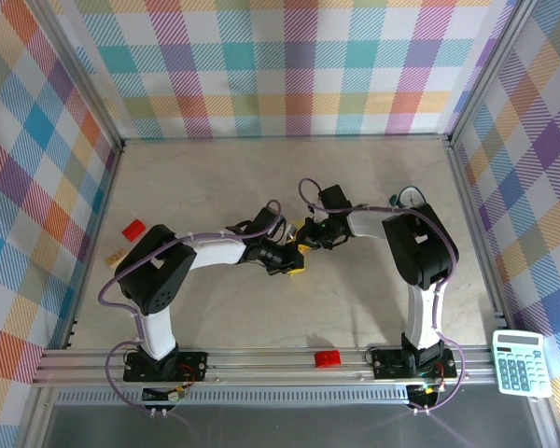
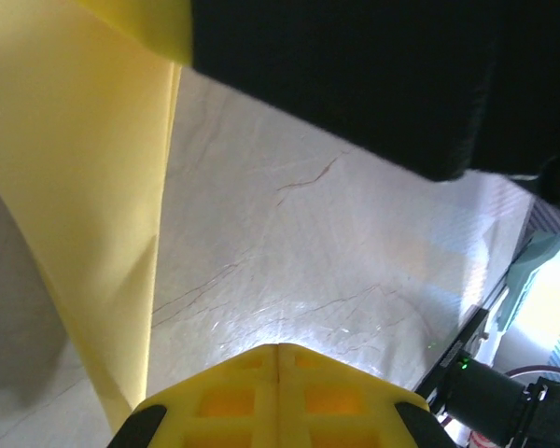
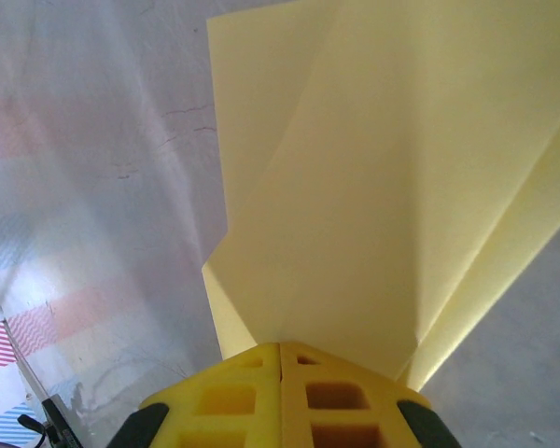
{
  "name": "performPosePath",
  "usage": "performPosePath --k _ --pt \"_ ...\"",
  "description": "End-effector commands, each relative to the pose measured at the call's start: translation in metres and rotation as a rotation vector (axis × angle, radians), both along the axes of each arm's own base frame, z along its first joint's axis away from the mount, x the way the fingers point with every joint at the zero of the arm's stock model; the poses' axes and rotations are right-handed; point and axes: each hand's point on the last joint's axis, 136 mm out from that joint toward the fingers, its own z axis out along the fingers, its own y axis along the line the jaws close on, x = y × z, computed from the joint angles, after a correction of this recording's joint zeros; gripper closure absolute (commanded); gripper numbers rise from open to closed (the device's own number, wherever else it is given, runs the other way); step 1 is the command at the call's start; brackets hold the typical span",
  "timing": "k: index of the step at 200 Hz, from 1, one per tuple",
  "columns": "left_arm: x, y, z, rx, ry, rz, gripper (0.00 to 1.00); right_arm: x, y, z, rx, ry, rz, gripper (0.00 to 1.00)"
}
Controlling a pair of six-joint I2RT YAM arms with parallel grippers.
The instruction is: Fold a paper plane with a square sheet of paper (fold left side to right side)
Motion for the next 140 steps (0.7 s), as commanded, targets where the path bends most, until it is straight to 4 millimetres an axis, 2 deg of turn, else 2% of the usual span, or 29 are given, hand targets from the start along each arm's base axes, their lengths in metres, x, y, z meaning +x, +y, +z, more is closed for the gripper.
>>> performPosePath --k 1,43,140 --pt "-0.001 0.001 -0.005 0.032 0.005 -0.018 1.00 -0.024 -0.027 -0.050 -0.178 0.112 -0.015 1.00" --pt "-0.003 0.008 -0.018 0.073 0.018 -0.005 1.00 -0.025 -0.030 -0.051 -0.201 0.109 -0.003 1.00" --pt "-0.008 0.012 -0.029 0.079 0.044 0.004 1.00 -0.025 -0.029 -0.051 -0.219 0.102 0.015 1.00"
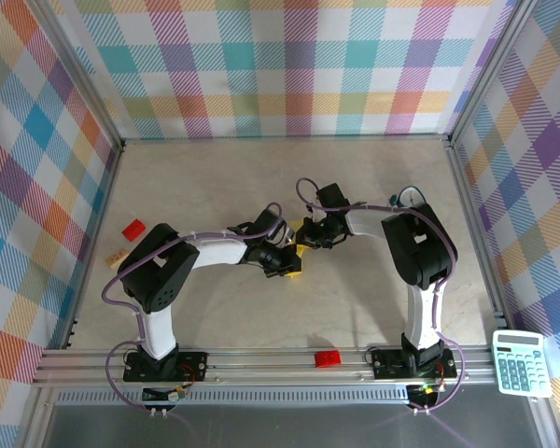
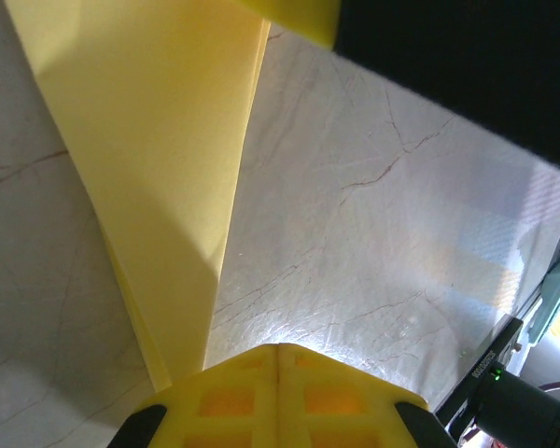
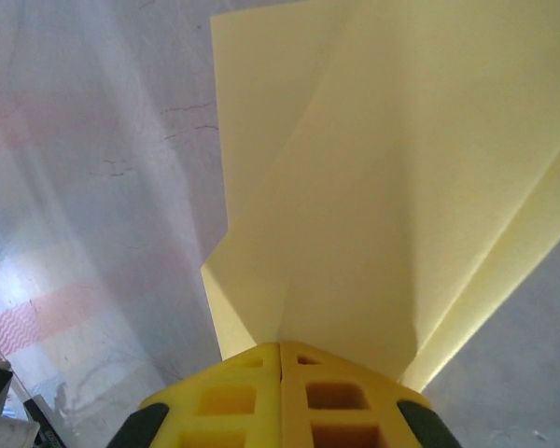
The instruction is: Fold a paper plane with a square sheet of paper (fold left side to right side)
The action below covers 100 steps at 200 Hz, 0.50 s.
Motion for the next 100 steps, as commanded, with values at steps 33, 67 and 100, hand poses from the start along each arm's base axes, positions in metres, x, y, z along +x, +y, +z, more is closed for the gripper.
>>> performPosePath --k 33,67,100 --pt "-0.008 0.005 -0.019 0.026 0.041 -0.003 1.00 -0.026 -0.029 -0.052 -0.189 0.111 -0.006 1.00" --pt "-0.010 0.007 -0.024 0.033 0.047 0.006 1.00 -0.026 -0.029 -0.052 -0.191 0.112 -0.004 1.00" --pt "-0.011 0.011 -0.023 0.038 0.044 0.015 1.00 -0.027 -0.029 -0.053 -0.195 0.113 -0.003 1.00"
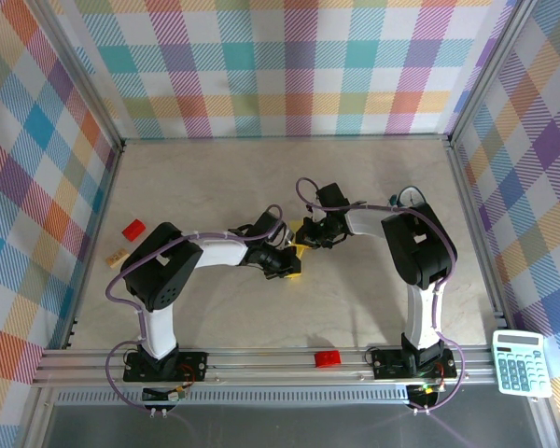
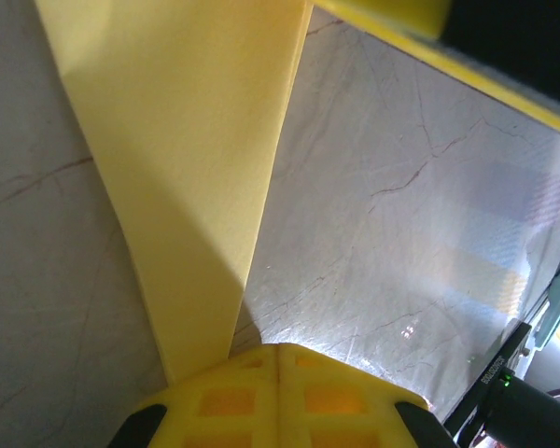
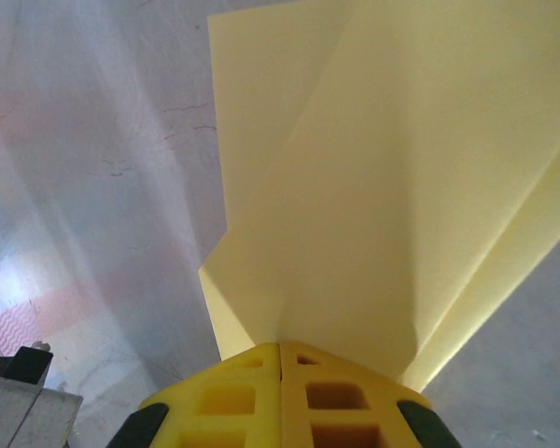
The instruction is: Fold a paper plane with a square sheet of paper (fold left side to right side)
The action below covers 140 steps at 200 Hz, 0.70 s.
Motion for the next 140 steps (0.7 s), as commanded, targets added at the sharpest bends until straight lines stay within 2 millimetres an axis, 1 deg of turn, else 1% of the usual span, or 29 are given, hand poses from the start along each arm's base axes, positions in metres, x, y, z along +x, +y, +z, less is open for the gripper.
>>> performPosePath --k 1,30,65,96,125,140 --pt "-0.010 0.010 -0.013 0.038 0.040 0.011 1.00 -0.027 -0.029 -0.053 -0.192 0.108 -0.004 1.00" --pt "-0.012 0.011 -0.011 0.036 0.038 0.015 1.00 -0.027 -0.029 -0.053 -0.194 0.108 -0.002 1.00" --pt "-0.018 0.015 -0.013 0.035 0.052 0.012 1.00 -0.026 -0.030 -0.052 -0.202 0.106 0.006 1.00" --pt "-0.029 0.020 -0.014 0.035 0.067 0.012 1.00 -0.025 -0.031 -0.053 -0.215 0.105 0.012 1.00" --pt "-0.041 0.021 -0.013 0.033 0.082 -0.003 1.00 -0.024 -0.031 -0.052 -0.218 0.105 0.013 1.00" --pt "-0.044 0.019 -0.007 -0.003 0.082 0.000 1.00 -0.024 -0.030 -0.052 -0.215 0.105 0.015 1.00"
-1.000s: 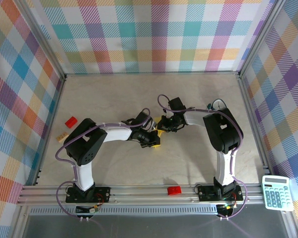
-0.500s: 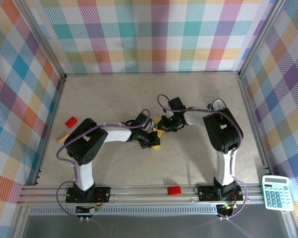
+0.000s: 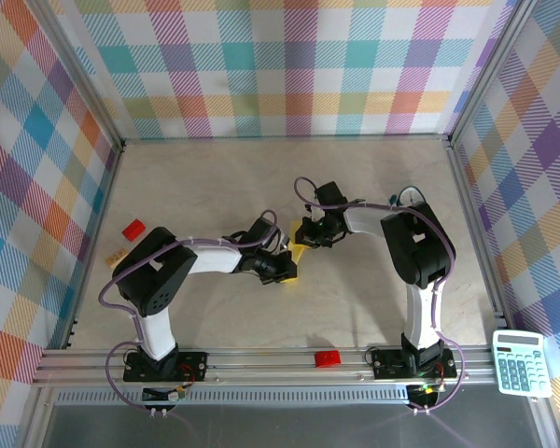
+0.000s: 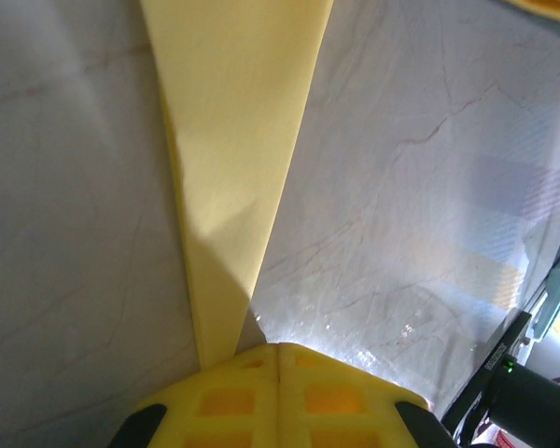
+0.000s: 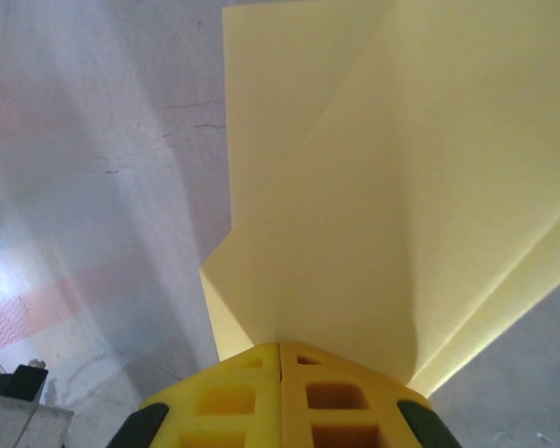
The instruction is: Fold a paper plane with a square sheet of paper (fold left side to right side)
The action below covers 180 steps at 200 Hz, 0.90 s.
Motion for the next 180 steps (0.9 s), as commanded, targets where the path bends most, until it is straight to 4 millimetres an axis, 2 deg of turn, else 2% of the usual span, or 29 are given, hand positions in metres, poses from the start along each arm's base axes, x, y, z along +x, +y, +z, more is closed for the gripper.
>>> performPosePath --k 1,30,47,61,108,180 --pt "-0.027 0.009 -0.005 0.012 0.083 -0.009 1.00 -0.024 -0.031 -0.052 -0.193 0.101 -0.006 1.00" --pt "-0.021 -0.001 0.027 -0.081 0.038 -0.021 1.00 -0.025 -0.029 -0.051 -0.179 0.104 -0.008 1.00" --pt "-0.009 -0.001 0.045 -0.126 0.011 -0.006 1.00 -0.024 -0.028 -0.050 -0.175 0.104 -0.010 1.00" --pt "0.002 0.001 0.050 -0.136 -0.004 0.006 1.00 -0.024 -0.028 -0.050 -0.174 0.105 -0.014 1.00" --pt "0.030 -0.005 0.038 -0.096 -0.013 -0.016 1.00 -0.023 -0.027 -0.050 -0.172 0.102 -0.014 1.00" --pt "0.048 -0.019 0.020 -0.082 -0.004 -0.038 1.00 -0.024 -0.027 -0.051 -0.180 0.106 -0.011 1.00"
